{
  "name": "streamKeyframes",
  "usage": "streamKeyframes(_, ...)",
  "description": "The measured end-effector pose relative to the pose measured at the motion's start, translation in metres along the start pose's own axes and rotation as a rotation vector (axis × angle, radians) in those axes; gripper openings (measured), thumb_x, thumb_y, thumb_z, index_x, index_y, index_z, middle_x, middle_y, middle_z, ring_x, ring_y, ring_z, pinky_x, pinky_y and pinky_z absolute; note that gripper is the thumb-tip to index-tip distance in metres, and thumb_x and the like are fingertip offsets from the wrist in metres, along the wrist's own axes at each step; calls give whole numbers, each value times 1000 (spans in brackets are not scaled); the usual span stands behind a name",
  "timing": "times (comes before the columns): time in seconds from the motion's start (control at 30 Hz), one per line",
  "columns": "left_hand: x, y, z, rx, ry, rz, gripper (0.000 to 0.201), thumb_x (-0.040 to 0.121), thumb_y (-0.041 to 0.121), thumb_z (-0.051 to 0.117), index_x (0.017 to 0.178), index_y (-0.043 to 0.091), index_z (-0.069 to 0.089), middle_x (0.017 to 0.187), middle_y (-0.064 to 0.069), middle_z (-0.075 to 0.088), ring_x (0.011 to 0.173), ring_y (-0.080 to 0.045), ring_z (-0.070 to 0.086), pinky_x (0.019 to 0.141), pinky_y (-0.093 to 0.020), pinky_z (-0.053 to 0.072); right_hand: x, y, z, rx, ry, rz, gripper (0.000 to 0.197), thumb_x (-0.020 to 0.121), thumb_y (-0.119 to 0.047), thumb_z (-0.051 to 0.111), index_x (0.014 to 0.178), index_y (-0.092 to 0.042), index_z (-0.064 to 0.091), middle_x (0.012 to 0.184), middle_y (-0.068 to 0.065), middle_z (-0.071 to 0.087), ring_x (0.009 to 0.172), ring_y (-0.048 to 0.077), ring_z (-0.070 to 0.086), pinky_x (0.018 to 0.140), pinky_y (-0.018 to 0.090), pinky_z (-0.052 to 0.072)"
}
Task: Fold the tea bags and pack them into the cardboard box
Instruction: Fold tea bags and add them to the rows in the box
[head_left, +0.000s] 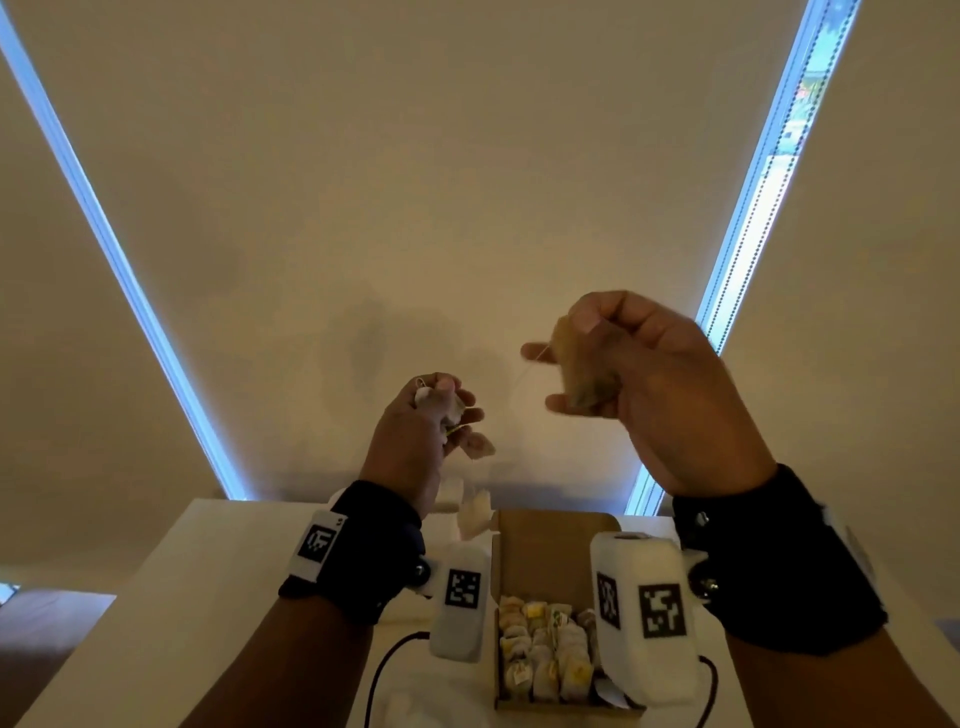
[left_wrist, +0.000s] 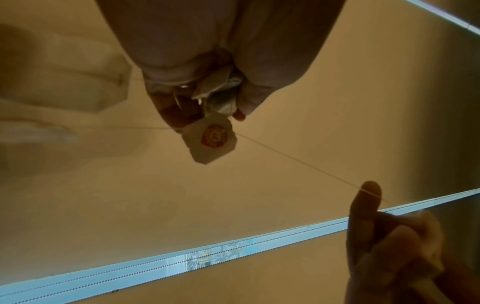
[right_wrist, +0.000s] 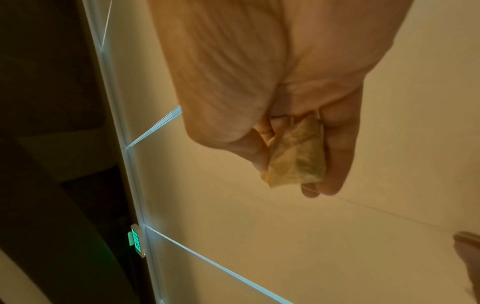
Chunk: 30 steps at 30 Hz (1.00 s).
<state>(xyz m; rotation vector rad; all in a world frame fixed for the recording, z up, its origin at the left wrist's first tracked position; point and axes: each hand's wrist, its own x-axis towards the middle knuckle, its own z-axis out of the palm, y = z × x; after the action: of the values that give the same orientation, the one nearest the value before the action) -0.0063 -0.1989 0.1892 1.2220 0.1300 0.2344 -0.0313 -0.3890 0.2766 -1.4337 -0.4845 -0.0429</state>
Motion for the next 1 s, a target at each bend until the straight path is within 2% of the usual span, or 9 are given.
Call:
streamKeyframes(0.17, -9, 13, 8, 105, -68, 109, 22, 107, 16, 46, 92, 19, 62, 95, -6, 75, 105, -27, 70, 93, -39, 44, 3, 13, 1, -177, 113, 27, 16, 102, -19, 57, 100, -8, 68, 90, 5, 76, 92, 25, 75, 74, 49, 63)
streamKeyframes(0.23, -13, 18, 12, 128, -104, 154, 20, 107, 16, 46, 94, 17, 61, 106, -11, 76, 108, -21, 70, 92, -34, 46, 4, 15, 0, -262, 101, 54, 15, 101, -19, 58, 96, -12, 70, 88, 5, 77, 88, 29, 75, 73, 49, 64)
streamKeyframes(0.3, -16, 22, 15, 108, -139, 169, 20, 107, 15, 45, 93, 17, 59, 110, -11, 75, 108, -16, 70, 89, -32, 46, 4, 17, -4, -228, 197, 30, 15, 102, -18, 57, 99, -10, 69, 89, 4, 76, 87, 24, 76, 73, 45, 64)
streamKeyframes(0.37, -16, 24, 14, 97, -146, 164, 21, 108, 16, 45, 93, 19, 59, 112, -7, 76, 112, -19, 69, 93, -37, 46, 5, 15, -8, -169, 255, 7, 17, 103, -20, 55, 104, -9, 68, 91, 7, 75, 88, 19, 76, 71, 41, 64)
streamKeyframes(0.53, -12, 25, 8, -37, -86, 90, 23, 103, 7, 46, 88, 16, 61, 96, -8, 76, 95, -27, 68, 94, -42, 50, 7, 13, -15, -152, 243, 12, 18, 103, -20, 54, 106, -9, 68, 91, 7, 75, 89, 19, 76, 73, 39, 63)
streamKeyframes(0.7, -9, 42, 11, -178, -137, 13, 28, 97, 0, 45, 84, 15, 64, 81, -7, 65, 71, -21, 59, 70, -35, 58, 13, 4, -22, -34, 214, 23, 17, 104, -18, 51, 101, -11, 67, 74, -1, 70, 93, 25, 76, 72, 36, 60)
streamKeyframes(0.83, -9, 66, 18, -206, -203, -38, 24, 92, 3, 44, 81, 13, 63, 74, -5, 56, 72, -20, 56, 57, -27, 53, 15, -3, -22, 92, 196, 36, 16, 104, -18, 50, 100, -11, 64, 74, -1, 68, 95, 30, 75, 69, 36, 58)
streamKeyframes(0.93, -11, 82, 23, -137, -286, -30, 14, 96, 17, 56, 90, 8, 66, 71, -3, 51, 67, -16, 51, 44, -20, 37, 17, -1, -18, 109, 206, 47, 18, 105, -19, 49, 104, -9, 64, 77, 1, 69, 91, 29, 75, 67, 36, 58)
streamKeyframes(1.0, -11, 89, 27, 40, -323, 14, 28, 90, 36, 67, 95, 8, 68, 72, -1, 49, 60, -11, 44, 42, -20, 28, 17, 3, -13, 66, 198, 42, 20, 104, -21, 50, 104, -10, 66, 78, 1, 70, 85, 26, 75, 68, 35, 59)
